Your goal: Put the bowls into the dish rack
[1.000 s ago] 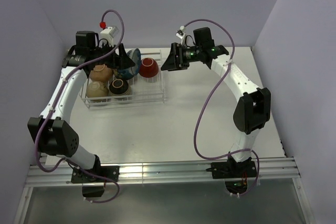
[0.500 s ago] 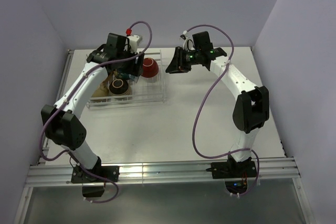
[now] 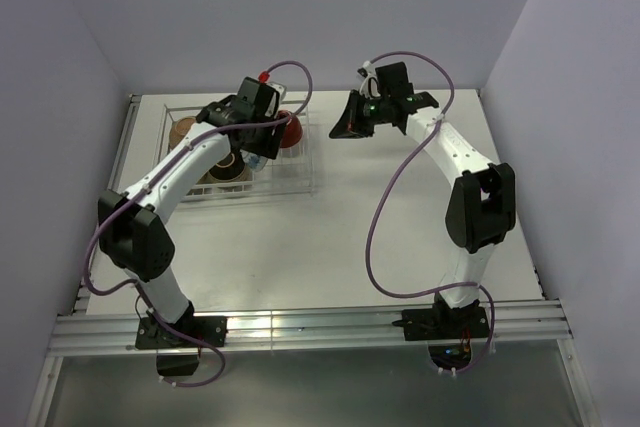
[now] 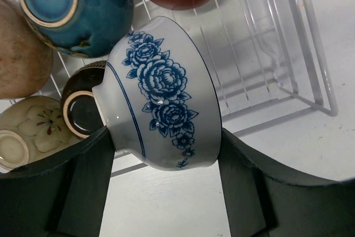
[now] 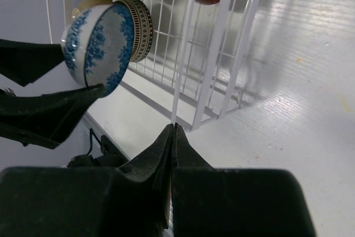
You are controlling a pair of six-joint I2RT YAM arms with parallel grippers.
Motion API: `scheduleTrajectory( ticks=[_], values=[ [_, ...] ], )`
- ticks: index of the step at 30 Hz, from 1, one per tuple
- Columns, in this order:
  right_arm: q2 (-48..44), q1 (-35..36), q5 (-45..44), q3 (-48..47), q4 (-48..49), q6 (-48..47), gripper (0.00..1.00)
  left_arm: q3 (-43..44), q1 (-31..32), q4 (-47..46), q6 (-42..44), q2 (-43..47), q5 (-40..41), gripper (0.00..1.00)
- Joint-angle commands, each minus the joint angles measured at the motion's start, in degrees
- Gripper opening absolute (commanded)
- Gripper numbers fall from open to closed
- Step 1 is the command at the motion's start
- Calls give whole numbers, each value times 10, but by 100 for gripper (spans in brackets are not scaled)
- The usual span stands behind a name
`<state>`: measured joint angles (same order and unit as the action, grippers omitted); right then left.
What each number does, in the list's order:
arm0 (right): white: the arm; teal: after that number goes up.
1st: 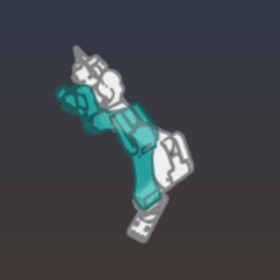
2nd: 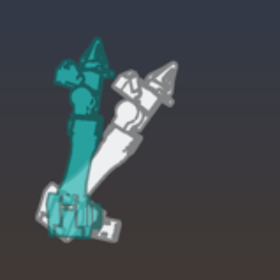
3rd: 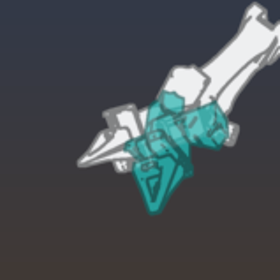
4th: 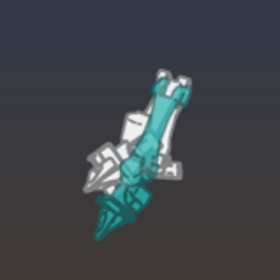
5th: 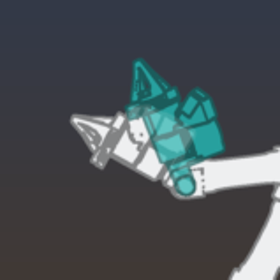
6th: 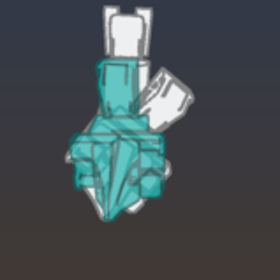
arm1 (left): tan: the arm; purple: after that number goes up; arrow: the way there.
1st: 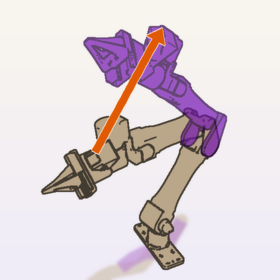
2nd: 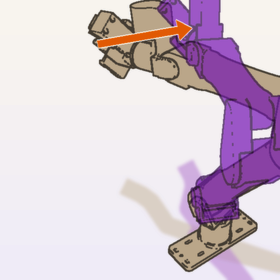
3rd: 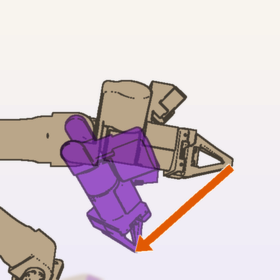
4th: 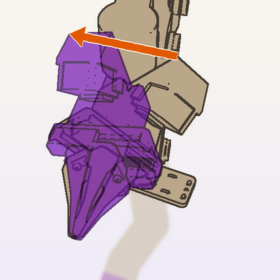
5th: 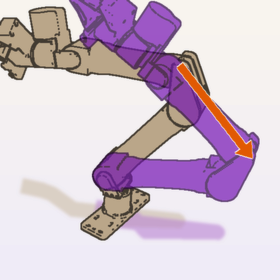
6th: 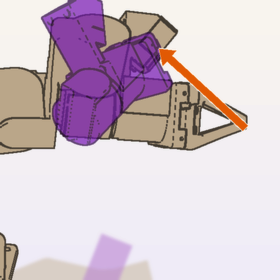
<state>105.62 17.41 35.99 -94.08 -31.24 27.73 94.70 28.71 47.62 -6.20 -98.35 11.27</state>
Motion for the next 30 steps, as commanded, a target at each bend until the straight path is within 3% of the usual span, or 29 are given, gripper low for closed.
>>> scheduleTrajectory(
  ticks=[1,21,30],
  values=[
    [-11,-14,-8,9,8,10,0,17,15,2,-27,-16,54,0],
    [-28,-37,1,29,6,4,0,80,65,42,-67,-134,190,0],
    [-31,-40,-1,31,5,3,0,100,79,56,-78,-171,190,13]
  ],
)
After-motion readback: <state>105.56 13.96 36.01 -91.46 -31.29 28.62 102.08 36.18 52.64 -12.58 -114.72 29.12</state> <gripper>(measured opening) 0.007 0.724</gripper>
